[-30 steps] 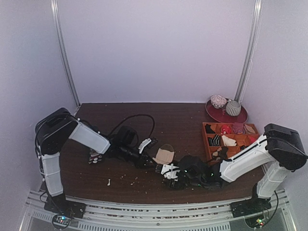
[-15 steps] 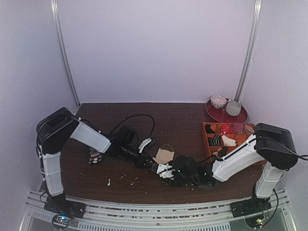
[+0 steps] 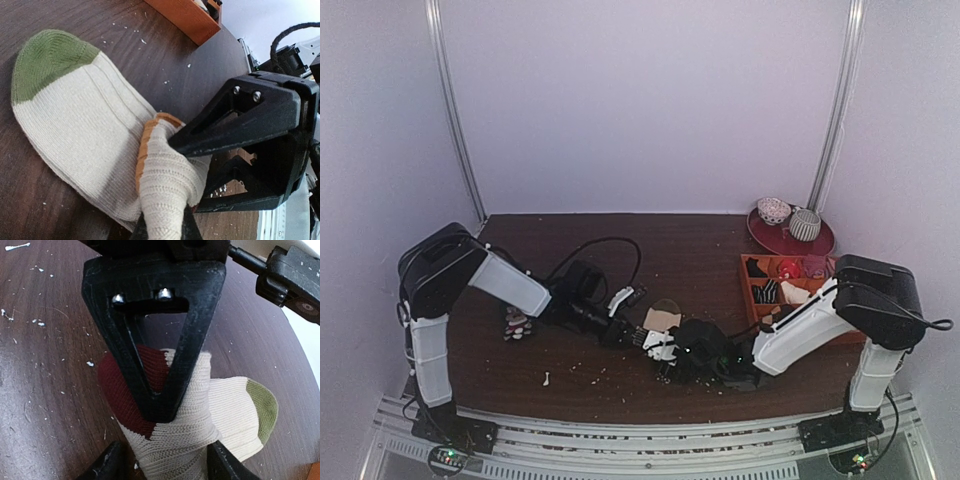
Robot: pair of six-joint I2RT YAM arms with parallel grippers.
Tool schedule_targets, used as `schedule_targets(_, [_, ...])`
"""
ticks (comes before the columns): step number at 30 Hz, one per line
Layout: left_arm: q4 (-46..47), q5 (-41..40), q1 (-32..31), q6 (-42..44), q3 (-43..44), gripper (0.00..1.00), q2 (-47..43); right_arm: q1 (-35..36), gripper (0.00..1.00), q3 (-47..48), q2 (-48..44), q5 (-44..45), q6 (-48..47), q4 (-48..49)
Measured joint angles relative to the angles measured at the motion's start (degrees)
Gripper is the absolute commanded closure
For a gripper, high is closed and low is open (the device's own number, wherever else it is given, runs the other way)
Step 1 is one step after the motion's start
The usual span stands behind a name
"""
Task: Roll the socks
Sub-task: Roll a pair of socks at the center of the board.
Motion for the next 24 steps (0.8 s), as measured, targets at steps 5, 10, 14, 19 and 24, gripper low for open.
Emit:
schedule_targets(5, [0.04, 0.22, 0.00, 0.20, 0.04, 1.00, 0.11, -0.42, 0.32, -0.44, -0.13, -0.37, 0.15, 1.05])
schedule_targets(10, [0.04, 0.35, 0.00, 0.39, 0.09, 1.00, 0.15, -0.79, 0.31, -2.21, -2.40, -0.94, -0.79, 0.44])
schedule_targets(14, [0.04, 0.37, 0.00, 0.42, 0.09, 1.00, 0.17, -1.81, 0.32, -4.50, -7.74, -5.38, -2.60, -3.52])
schedule_targets(19, [0.04, 0.37, 0.00, 0.42, 0.09, 1.00, 0.17, -5.22, 0.32, -4.63, -12.92, -15.85, -4.22, -5.84])
schedule_targets(24, [0.04, 0.37, 0.00, 0.42, 0.07, 1.00, 0.17, -8.13, 0.33, -2.69, -10.40, -22.69, -5.57, -7.78])
